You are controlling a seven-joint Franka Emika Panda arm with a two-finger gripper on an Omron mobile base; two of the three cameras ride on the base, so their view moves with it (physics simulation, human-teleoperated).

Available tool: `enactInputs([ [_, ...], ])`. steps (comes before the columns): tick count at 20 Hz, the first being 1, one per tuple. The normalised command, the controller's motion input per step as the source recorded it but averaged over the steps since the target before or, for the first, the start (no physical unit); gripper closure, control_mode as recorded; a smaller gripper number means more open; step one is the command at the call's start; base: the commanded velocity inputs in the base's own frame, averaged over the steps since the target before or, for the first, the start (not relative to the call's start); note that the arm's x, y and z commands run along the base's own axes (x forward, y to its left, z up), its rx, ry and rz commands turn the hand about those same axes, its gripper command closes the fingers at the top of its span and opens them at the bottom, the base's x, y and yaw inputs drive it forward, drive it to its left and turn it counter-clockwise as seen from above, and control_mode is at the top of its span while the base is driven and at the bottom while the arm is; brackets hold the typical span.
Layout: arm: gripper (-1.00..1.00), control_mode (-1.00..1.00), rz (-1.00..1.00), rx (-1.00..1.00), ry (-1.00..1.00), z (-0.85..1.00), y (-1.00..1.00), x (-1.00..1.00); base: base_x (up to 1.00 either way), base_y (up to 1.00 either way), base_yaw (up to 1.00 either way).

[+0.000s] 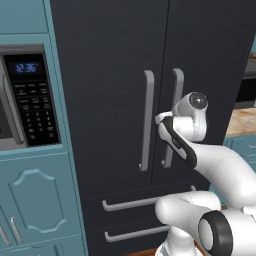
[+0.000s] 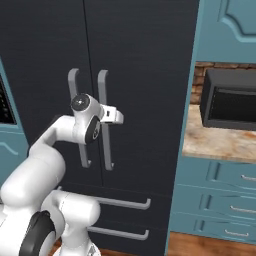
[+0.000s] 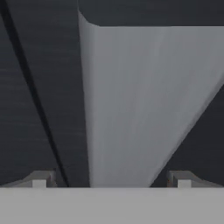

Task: Retrieve a lemon from the fridge and place it on the cutting board with the fish.

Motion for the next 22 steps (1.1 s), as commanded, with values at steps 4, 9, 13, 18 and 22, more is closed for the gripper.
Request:
enactInputs([
  [4,1.00,-1.00,0.01,0.00,0.00,0.00,0.00,0.26,0.00,0.00,0.00],
  [9,1.00,-1.00,0.00,0.00,0.00,0.00,0.00,0.02,0.00,0.00,0.00],
  [13,1.00,-1.00,0.00,0.03,-0.05,0.02,-0.16,-0.34,0.00,0.00,0.00],
  [18,1.00,-1.00,0.00,0.07,-0.13,0.09,-0.51,-0.92,0.00,0.00,0.00],
  [22,1.00,-1.00,0.00,0.13,-0.10,0.12,-0.78,-1.00,0.00,0.00,0.00],
])
